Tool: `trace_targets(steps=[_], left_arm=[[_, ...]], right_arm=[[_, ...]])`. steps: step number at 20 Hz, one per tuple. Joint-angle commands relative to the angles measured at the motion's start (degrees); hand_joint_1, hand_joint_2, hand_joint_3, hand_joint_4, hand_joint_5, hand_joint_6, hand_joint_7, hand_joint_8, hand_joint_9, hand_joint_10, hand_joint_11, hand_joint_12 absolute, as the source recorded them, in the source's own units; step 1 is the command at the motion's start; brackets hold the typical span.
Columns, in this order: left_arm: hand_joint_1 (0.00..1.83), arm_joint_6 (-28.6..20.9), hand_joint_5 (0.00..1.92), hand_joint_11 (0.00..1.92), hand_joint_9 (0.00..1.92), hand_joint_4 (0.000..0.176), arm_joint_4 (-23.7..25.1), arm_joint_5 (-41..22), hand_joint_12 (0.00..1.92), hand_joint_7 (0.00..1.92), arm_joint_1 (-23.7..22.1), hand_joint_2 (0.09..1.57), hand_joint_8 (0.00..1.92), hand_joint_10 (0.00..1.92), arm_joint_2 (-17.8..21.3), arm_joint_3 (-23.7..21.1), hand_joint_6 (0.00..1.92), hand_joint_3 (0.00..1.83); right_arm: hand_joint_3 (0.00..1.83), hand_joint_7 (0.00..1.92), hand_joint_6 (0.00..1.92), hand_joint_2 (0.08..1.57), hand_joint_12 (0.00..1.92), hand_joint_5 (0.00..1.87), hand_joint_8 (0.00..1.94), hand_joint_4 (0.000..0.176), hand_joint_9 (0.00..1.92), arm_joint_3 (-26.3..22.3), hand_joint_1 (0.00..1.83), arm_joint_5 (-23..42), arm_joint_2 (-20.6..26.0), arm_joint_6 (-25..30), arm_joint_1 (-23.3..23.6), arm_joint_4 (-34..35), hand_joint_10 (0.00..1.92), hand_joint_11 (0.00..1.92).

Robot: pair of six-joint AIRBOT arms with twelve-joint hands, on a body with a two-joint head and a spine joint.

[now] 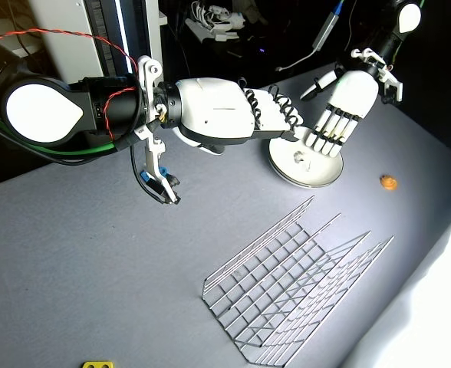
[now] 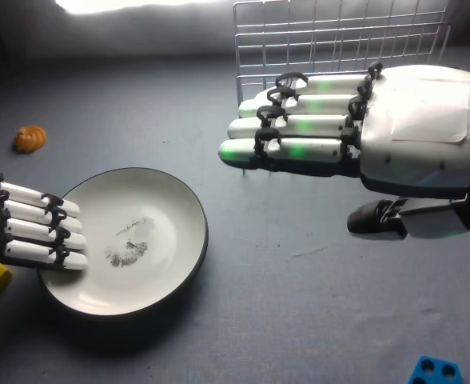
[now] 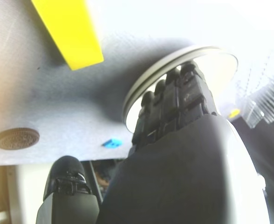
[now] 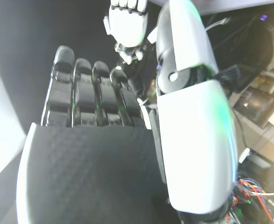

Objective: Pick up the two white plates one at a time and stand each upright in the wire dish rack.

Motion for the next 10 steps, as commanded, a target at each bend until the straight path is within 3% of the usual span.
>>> trace_targets(steps=[1, 7, 10], left_arm=[[0.00, -0.04, 0.00, 0.00, 0.00, 0.000, -2.11, -1.06, 0.00, 0.00, 0.22, 1.05, 0.00, 0.00, -0.16, 0.47, 0.00, 0.00], [0.00, -0.06, 0.00, 0.00, 0.00, 0.000, -2.09, -0.25, 0.00, 0.00, 1.50, 1.04, 0.00, 0.00, -0.38, 0.19, 0.00, 0.00], [0.00, -0.27, 0.00, 0.00, 0.00, 0.000, -2.06, 0.28, 0.00, 0.00, 2.21, 1.05, 0.00, 0.00, -0.68, -0.08, 0.00, 0.00]], right_arm=[[0.00, 0.00, 0.00, 1.07, 0.30, 0.00, 0.00, 0.000, 0.00, 0.15, 1.25, 5.65, -0.32, -0.69, 0.32, 2.24, 0.00, 0.00], [0.00, 0.00, 0.00, 1.09, 0.24, 0.00, 0.00, 0.000, 0.00, 1.03, 1.23, 5.32, -1.95, -1.54, 0.01, 2.28, 0.00, 0.00], [0.00, 0.00, 0.00, 1.08, 0.30, 0.00, 0.00, 0.000, 0.00, 1.22, 1.25, 2.94, -3.85, -6.62, 0.05, 6.11, 0.00, 0.00]])
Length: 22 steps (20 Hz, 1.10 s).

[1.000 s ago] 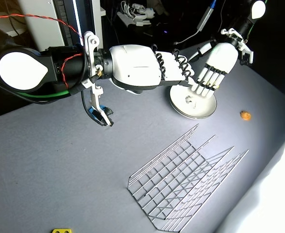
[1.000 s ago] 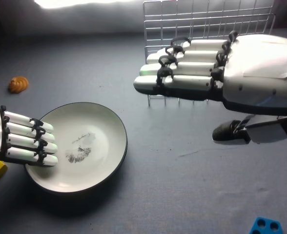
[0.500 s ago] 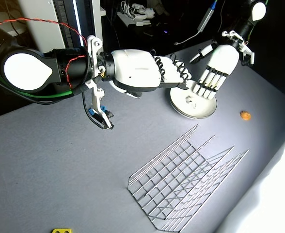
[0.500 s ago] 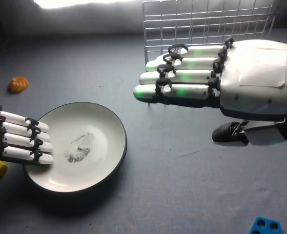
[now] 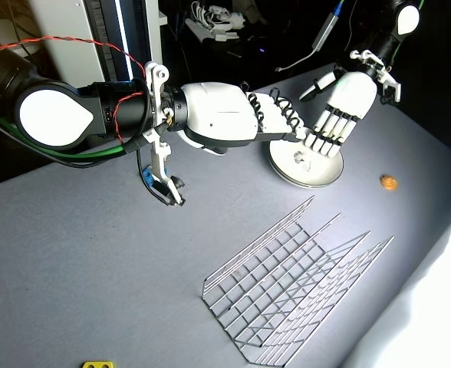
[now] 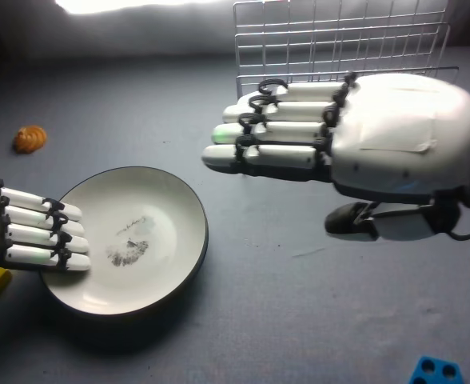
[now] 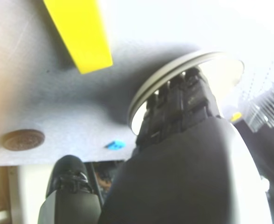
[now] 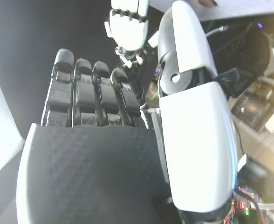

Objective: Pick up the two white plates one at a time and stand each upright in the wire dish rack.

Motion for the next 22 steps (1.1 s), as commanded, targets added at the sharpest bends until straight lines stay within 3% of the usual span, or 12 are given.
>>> trace_targets(steps=[1, 4, 8, 13, 16, 22], left_arm=[[0.00, -0.37, 0.00, 0.00, 0.00, 0.000, -1.55, -0.20, 0.00, 0.00, 0.40, 1.05, 0.00, 0.00, -0.77, 0.25, 0.00, 0.00], [0.00, -0.34, 0.00, 0.00, 0.00, 0.000, -1.56, -0.19, 0.00, 0.00, 0.43, 1.05, 0.00, 0.00, -1.73, -0.06, 0.00, 0.00], [0.00, 0.64, 0.00, 0.00, 0.00, 0.000, -1.58, -0.19, 0.00, 0.00, -0.17, 1.05, 0.00, 0.00, -3.20, -1.44, 0.00, 0.00], [0.00, 0.66, 0.00, 0.00, 0.00, 0.000, -1.65, 0.17, 0.00, 0.00, -2.76, 1.05, 0.00, 0.00, -6.32, -1.91, 0.00, 0.00], [0.00, 0.65, 0.00, 0.00, 0.00, 0.000, -1.65, 0.53, 0.00, 0.00, -3.54, 1.05, 0.00, 0.00, -7.36, -1.51, 0.00, 0.00], [0.00, 0.14, 0.00, 0.00, 0.00, 0.000, -1.66, 1.22, 0.00, 0.00, -4.11, 1.05, 0.00, 0.00, -8.28, -1.45, 0.00, 0.00]], right_arm=[[0.00, 0.00, 0.00, 1.08, 0.34, 0.00, 0.00, 0.000, 0.00, 0.21, 1.26, 5.53, -0.05, -0.29, 0.59, 1.98, 0.00, 0.00], [0.00, 0.00, 0.00, 1.10, 0.25, 0.00, 0.00, 0.000, 0.00, 1.13, 1.23, 5.29, -1.03, -0.45, 0.61, 2.52, 0.00, 0.00], [0.00, 0.00, 0.00, 1.09, 0.35, 0.00, 0.00, 0.000, 0.00, 1.47, 1.24, 4.88, -1.24, -0.49, 0.63, 3.28, 0.00, 0.00], [0.00, 0.00, 0.00, 1.11, 0.28, 0.02, 0.00, 0.000, 0.00, 1.46, 1.22, 4.72, -1.58, -0.87, 1.08, 3.61, 0.00, 0.00], [0.00, 0.02, 0.00, 1.09, 0.34, 0.05, 0.00, 0.000, 0.01, 1.48, 1.23, 1.27, -3.50, -5.48, 1.57, 5.19, 0.00, 0.00], [0.00, 0.03, 0.00, 1.09, 0.40, 0.04, 0.00, 0.000, 0.03, 2.47, 1.27, -4.45, -6.78, -8.72, 1.92, 5.28, 0.00, 0.00]])
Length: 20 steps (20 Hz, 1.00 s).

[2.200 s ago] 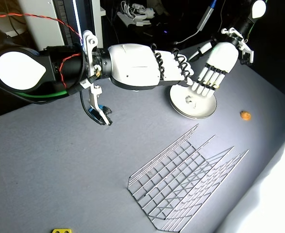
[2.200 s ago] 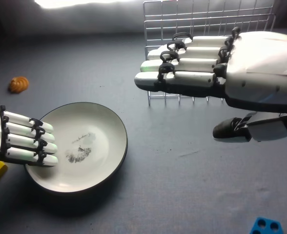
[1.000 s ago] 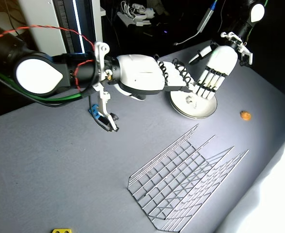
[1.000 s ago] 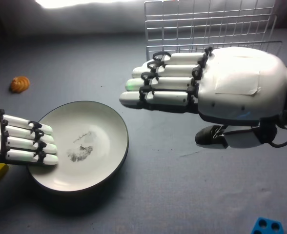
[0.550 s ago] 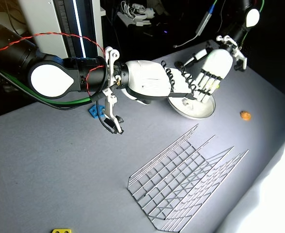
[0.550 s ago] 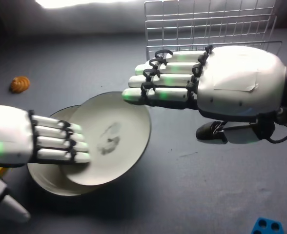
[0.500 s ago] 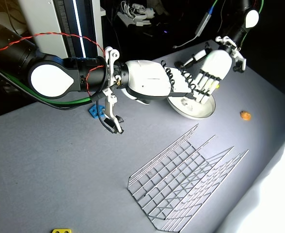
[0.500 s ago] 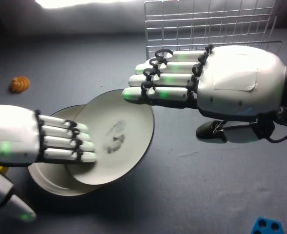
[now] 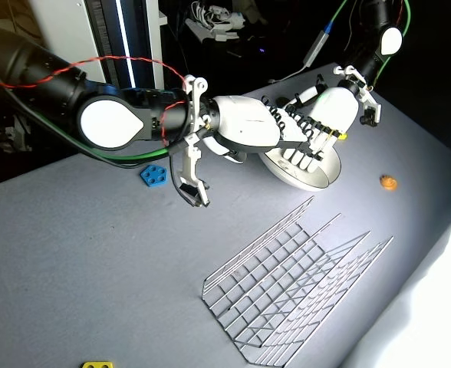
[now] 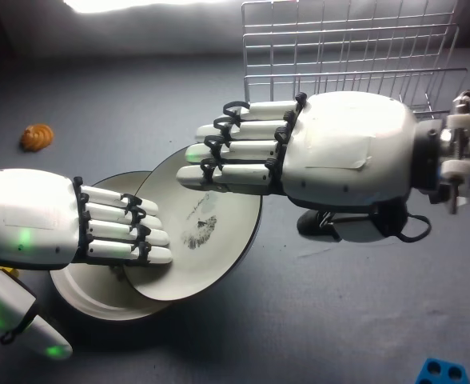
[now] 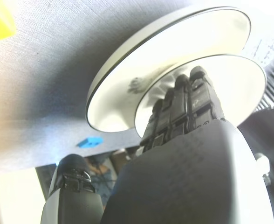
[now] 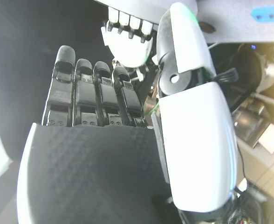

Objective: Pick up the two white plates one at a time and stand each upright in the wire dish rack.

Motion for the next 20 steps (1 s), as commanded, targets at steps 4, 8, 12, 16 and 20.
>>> trace_targets(steps=[4, 8, 12, 16, 20], left_arm=[[0.00, -0.14, 0.00, 0.00, 0.00, 0.000, -0.56, 0.26, 0.00, 0.00, 0.09, 1.05, 0.00, 0.00, -1.77, -0.58, 0.00, 0.00], [0.00, -0.13, 0.00, 0.00, 0.00, 0.000, -0.56, 0.39, 0.00, 0.00, -0.06, 1.05, 0.00, 0.00, -2.14, -0.30, 0.00, 0.00], [0.00, -0.13, 0.00, 0.00, 0.00, 0.000, -0.63, 0.37, 0.00, 0.00, -0.09, 1.05, 0.00, 0.00, -2.50, 0.45, 0.00, 0.00], [0.00, -0.15, 0.00, 0.00, 0.00, 0.000, -1.44, 0.23, 0.00, 0.00, -0.21, 1.05, 0.00, 0.00, -2.64, 1.02, 0.00, 0.00], [0.00, -0.16, 0.00, 0.00, 0.00, 0.000, -1.43, 0.22, 0.00, 0.00, -0.20, 1.05, 0.00, 0.00, -2.66, 0.93, 0.00, 0.00]], right_arm=[[0.00, 0.07, 0.01, 1.06, 0.58, 0.09, 0.00, 0.000, 0.08, 2.14, 1.30, 2.54, -2.67, -0.38, 0.41, 2.25, 0.01, 0.00], [0.00, 0.07, 0.00, 1.07, 0.57, 0.08, 0.00, 0.000, 0.08, 4.13, 1.27, 1.97, -5.38, -3.25, 0.23, 5.11, 0.00, 0.00], [0.01, 0.08, 0.01, 1.09, 0.61, 0.08, 0.01, 0.000, 0.09, 5.62, 1.24, 1.07, -7.96, -3.31, 0.68, 5.15, 0.00, 0.00], [0.00, 0.11, 0.00, 1.10, 0.67, 0.11, 0.01, 0.000, 0.11, 7.49, 1.25, 1.03, -11.11, -6.75, 1.06, 8.22, 0.01, 0.00], [0.00, 0.16, 0.01, 1.13, 0.73, 0.16, 0.01, 0.000, 0.16, 7.88, 1.21, 0.95, -12.68, -7.76, 1.64, 9.52, 0.02, 0.00]])
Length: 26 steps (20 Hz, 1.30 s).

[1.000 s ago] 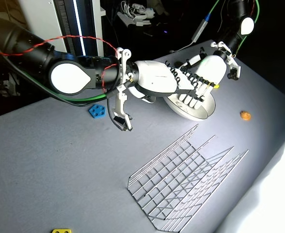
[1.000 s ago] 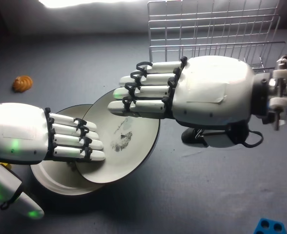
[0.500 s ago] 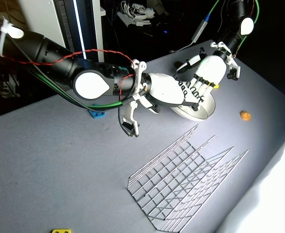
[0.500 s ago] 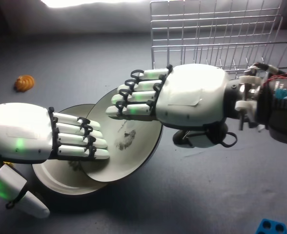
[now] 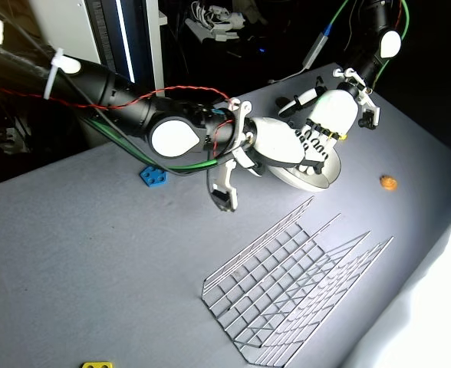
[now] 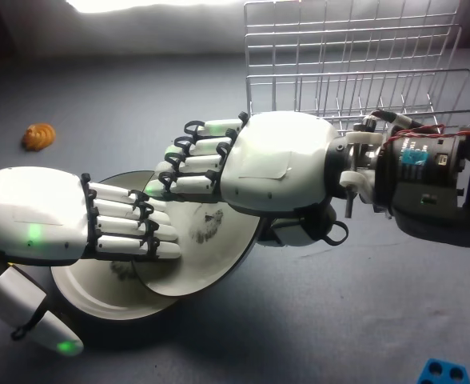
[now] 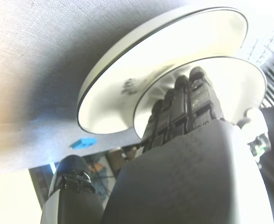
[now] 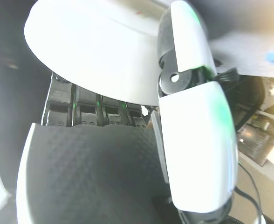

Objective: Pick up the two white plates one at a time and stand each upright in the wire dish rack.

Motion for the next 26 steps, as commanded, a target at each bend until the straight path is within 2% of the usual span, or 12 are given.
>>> trace_targets(steps=[1, 7, 8, 9, 10, 11, 12, 15, 16, 17, 18, 26], left_arm=[[0.00, -0.03, 0.00, 0.00, 0.00, 0.000, 0.03, 0.23, 0.00, 0.00, -0.02, 1.05, 0.00, 0.00, -1.16, -0.17, 0.00, 0.00], [0.00, -0.03, 0.00, 0.00, 0.00, 0.000, 0.03, 0.23, 0.00, 0.00, -0.01, 1.05, 0.00, 0.00, -1.21, 0.10, 0.00, 0.00], [0.00, -0.03, 0.00, 0.00, 0.00, 0.000, 0.03, 0.23, 0.00, 0.00, -0.01, 1.05, 0.00, 0.00, -1.20, 0.11, 0.00, 0.00], [0.00, -0.03, 0.00, 0.00, 0.00, 0.000, 0.03, 0.23, 0.00, 0.00, -0.01, 1.05, 0.00, 0.00, -1.19, 0.11, 0.00, 0.00], [0.00, -0.03, 0.00, 0.00, 0.00, 0.000, 0.03, 0.23, 0.00, 0.00, 0.03, 1.05, 0.00, 0.00, -1.19, 0.10, 0.00, 0.00], [0.00, -0.03, 0.00, 0.00, 0.00, 0.000, 0.01, 0.23, 0.00, 0.00, 0.04, 1.05, 0.00, 0.00, -1.19, 0.10, 0.00, 0.00], [0.00, -0.07, 0.00, 0.00, 0.00, 0.000, 0.00, 0.23, 0.00, 0.00, 0.04, 1.06, 0.00, 0.00, -1.17, 0.03, 0.00, 0.00], [0.00, -1.23, 0.00, 0.00, 0.00, 0.000, -1.45, -0.30, 0.00, 0.00, -1.40, 1.06, 0.00, 0.00, 0.16, -1.17, 0.00, 0.00], [0.00, -1.23, 0.00, 0.00, 0.00, 0.000, -1.57, -0.69, 0.00, 0.00, -2.11, 1.06, 0.00, 0.00, 0.87, -1.87, 0.00, 0.00], [0.00, -1.27, 0.00, 0.00, 0.00, 0.000, -1.65, -0.82, 0.00, 0.00, -2.85, 1.05, 0.00, 0.00, 1.65, -2.59, 0.00, 0.00], [0.00, -2.18, 0.00, 0.00, 0.00, 0.000, -1.65, -1.18, 0.00, 0.00, -4.10, 1.06, 0.00, 0.00, 2.83, -3.40, 0.00, 0.00], [0.00, -8.59, 0.00, 0.00, 0.00, 0.000, -1.79, -3.09, 0.00, 0.00, -11.62, 1.06, 0.00, 0.00, 12.47, -9.10, 0.00, 0.00]], right_arm=[[0.00, 0.22, 0.02, 1.12, 0.80, 0.21, 0.02, 0.000, 0.21, -0.18, 1.25, 6.87, -0.47, 0.10, 0.92, 0.67, 0.02, 0.00], [0.00, 0.80, 0.02, 1.10, 0.91, 0.80, 0.01, 0.000, 0.76, 0.02, 1.33, 6.86, -0.90, -0.33, 0.08, 0.73, 0.02, 0.41], [0.00, 0.91, 0.86, 1.15, 0.86, 0.89, 0.00, 0.000, 0.88, 0.05, 1.19, 6.86, -0.90, -0.42, -0.05, 0.73, 0.01, 0.56], [0.04, 0.93, 1.10, 1.12, 0.85, 0.91, 0.78, 0.000, 0.97, 0.05, 1.21, 6.86, -0.90, -0.43, -0.10, 0.73, 0.02, 0.65], [0.01, 0.93, 1.13, 1.13, 0.85, 0.94, 0.93, 0.000, 1.04, 0.05, 1.21, 6.86, -0.89, -0.43, -0.10, 0.73, 0.03, 0.72], [0.00, 1.03, 1.00, 1.09, 0.85, 0.98, 0.85, 0.000, 1.01, 0.05, 1.35, 6.87, -0.89, -0.43, -0.08, 0.73, 0.77, 0.86], [0.00, 1.06, 1.01, 1.08, 0.83, 0.98, 0.82, 0.000, 1.00, 0.04, 1.38, 6.88, -0.87, -0.42, -0.05, 0.74, 0.93, 0.92], [0.00, 1.08, 1.06, 1.08, 0.84, 0.92, 0.79, 0.000, 1.03, 0.02, 1.38, 7.14, -0.69, 0.10, 0.21, 1.03, 0.95, 0.95], [0.00, 1.07, 0.99, 1.08, 1.34, 0.93, 0.77, 0.000, 1.04, 0.01, 1.47, 7.14, -0.59, 0.64, 0.44, 1.03, 0.84, 0.86], [0.00, 1.11, 0.99, 1.07, 1.04, 0.96, 0.74, 0.000, 1.06, 0.01, 1.41, 7.14, -0.48, 1.37, 0.81, 1.03, 0.88, 0.89], [0.00, 1.12, 0.99, 1.06, 0.88, 0.96, 0.73, 0.000, 1.07, -0.08, 1.39, 7.13, -0.30, 2.26, 1.27, 1.03, 0.88, 0.94], [0.00, 1.13, 0.95, 1.06, 0.82, 0.99, 0.69, 0.000, 1.06, -5.01, 1.39, 7.14, 2.56, 3.30, 4.28, 1.02, 0.92, 0.97]])
